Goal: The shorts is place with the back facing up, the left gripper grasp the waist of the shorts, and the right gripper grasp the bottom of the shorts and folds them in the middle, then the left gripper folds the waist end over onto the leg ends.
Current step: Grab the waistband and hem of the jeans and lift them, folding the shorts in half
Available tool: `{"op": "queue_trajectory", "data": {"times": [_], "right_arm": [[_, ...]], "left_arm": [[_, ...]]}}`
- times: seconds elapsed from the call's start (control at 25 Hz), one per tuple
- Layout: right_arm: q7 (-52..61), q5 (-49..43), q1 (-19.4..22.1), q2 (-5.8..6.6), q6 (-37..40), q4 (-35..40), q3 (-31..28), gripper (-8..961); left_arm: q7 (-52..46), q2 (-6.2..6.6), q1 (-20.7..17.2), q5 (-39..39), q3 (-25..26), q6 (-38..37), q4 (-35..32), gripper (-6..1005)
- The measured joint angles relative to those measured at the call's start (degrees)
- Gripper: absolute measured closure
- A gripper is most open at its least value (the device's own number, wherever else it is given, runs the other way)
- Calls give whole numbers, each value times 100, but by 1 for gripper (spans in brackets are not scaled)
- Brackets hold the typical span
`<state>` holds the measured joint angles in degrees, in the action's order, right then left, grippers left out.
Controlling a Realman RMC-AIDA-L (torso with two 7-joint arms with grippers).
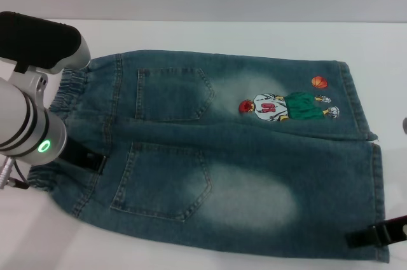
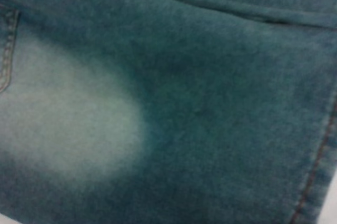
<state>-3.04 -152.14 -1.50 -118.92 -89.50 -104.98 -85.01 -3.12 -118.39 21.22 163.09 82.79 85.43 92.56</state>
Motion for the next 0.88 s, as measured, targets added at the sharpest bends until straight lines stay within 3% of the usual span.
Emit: {"op": "queue_trajectory", "data": {"times": [0.88], "right_arm": [[0, -146, 13, 5, -167, -7, -45, 234]], "left_arm": [[4, 10, 75, -5, 0, -8, -64, 975]]}}
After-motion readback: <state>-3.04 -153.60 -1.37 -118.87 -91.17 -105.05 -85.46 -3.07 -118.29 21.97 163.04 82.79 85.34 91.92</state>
